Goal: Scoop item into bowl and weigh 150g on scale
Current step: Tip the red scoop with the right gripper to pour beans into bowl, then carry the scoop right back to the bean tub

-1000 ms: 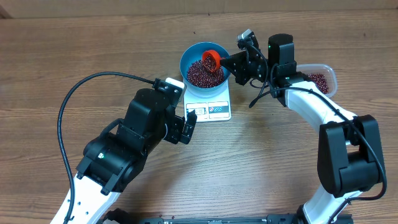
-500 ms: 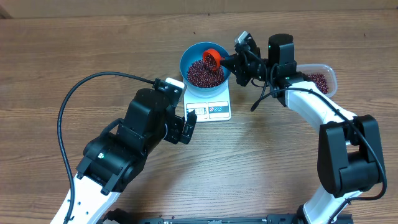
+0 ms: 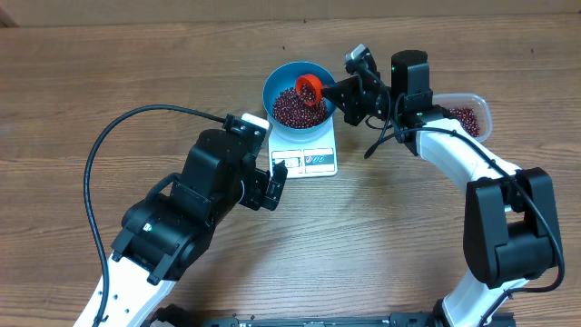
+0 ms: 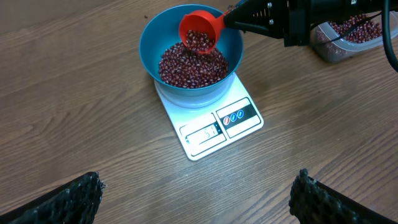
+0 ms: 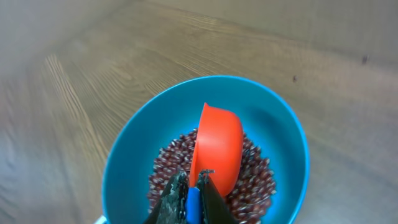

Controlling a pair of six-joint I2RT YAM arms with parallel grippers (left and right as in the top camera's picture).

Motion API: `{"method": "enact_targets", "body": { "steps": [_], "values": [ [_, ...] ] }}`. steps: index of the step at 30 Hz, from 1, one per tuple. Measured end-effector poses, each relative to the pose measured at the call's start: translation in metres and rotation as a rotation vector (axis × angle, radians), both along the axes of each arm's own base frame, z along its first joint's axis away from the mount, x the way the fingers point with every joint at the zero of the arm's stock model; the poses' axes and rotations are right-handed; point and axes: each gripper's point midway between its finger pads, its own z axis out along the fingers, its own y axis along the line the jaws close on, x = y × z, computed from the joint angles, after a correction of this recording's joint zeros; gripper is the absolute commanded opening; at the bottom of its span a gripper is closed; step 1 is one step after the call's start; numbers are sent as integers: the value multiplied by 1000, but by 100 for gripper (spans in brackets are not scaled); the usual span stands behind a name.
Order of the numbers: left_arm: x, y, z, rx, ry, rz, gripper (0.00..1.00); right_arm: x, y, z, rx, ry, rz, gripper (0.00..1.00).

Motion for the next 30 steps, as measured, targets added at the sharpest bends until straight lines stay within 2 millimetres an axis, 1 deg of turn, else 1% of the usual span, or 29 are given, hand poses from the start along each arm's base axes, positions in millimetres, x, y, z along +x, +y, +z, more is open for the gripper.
{"method": "enact_targets", "body": {
  "steps": [4, 11, 14, 21, 26, 28, 30],
  "values": [
    [0, 0, 0, 0, 0, 0, 100, 1, 1, 3, 97, 128, -68, 4],
    [0, 0, 0, 0, 0, 0, 99, 2, 10, 28, 278, 236, -82, 4],
    [0, 0, 0, 0, 0, 0, 100, 1, 8, 33, 340, 302, -84, 4],
    [0, 0, 0, 0, 0, 0, 100, -1, -15, 39, 443, 438, -91, 4],
    [0, 0, 0, 0, 0, 0, 100, -4, -32, 37, 464, 517, -123, 4],
    [0, 0, 0, 0, 0, 0, 100, -6, -42, 41, 471, 536, -146, 4],
    [0, 0, 0, 0, 0, 0, 99, -8, -56, 51, 479, 539, -175, 4]
  ]
}}
